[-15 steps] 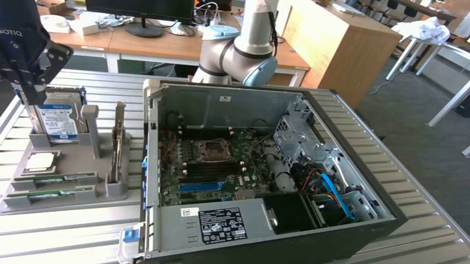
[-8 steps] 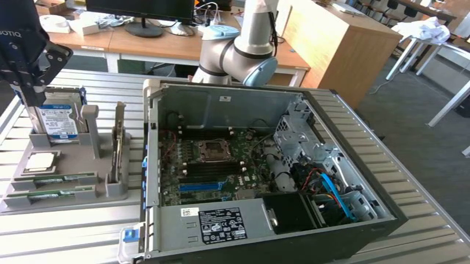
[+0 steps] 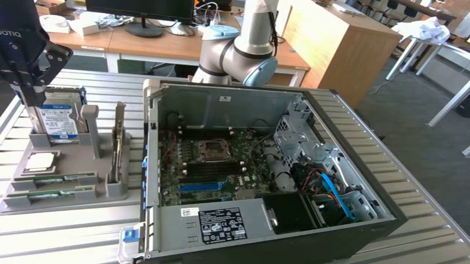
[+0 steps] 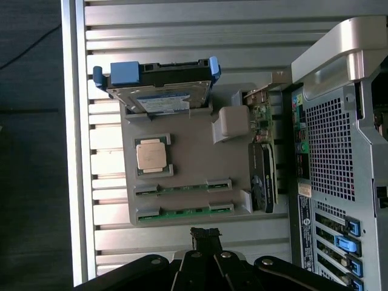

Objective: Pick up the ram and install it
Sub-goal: 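Pick up the ram and move it above insertion slot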

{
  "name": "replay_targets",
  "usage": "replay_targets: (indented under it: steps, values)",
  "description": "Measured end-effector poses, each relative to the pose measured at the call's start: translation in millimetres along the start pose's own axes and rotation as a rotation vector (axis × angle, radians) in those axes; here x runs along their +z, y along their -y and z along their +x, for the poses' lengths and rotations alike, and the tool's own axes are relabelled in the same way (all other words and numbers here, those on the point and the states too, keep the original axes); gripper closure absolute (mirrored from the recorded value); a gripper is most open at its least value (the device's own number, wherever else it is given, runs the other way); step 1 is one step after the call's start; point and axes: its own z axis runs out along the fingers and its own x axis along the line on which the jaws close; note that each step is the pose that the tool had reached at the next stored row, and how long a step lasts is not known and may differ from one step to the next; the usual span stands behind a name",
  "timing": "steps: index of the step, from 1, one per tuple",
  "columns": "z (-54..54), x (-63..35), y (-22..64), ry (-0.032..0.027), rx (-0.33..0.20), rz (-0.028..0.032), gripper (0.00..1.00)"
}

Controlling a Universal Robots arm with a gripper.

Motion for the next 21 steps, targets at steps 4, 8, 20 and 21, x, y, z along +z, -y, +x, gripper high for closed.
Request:
replay_targets:
  steps: [4, 8, 20, 21]
  values:
    - [0.0, 0.0, 0.0, -0.0001, -0.002, 0.0000, 0.90]
    - [0.0, 0.1, 0.1, -0.0014, -0.036, 0.0020, 0.90]
    - [0.0, 0.4, 0.0, -0.0093, -0.227, 0.0031, 0.90]
    - [0.0, 0.4, 0.0, -0.0102, -0.245, 0.0033, 0.90]
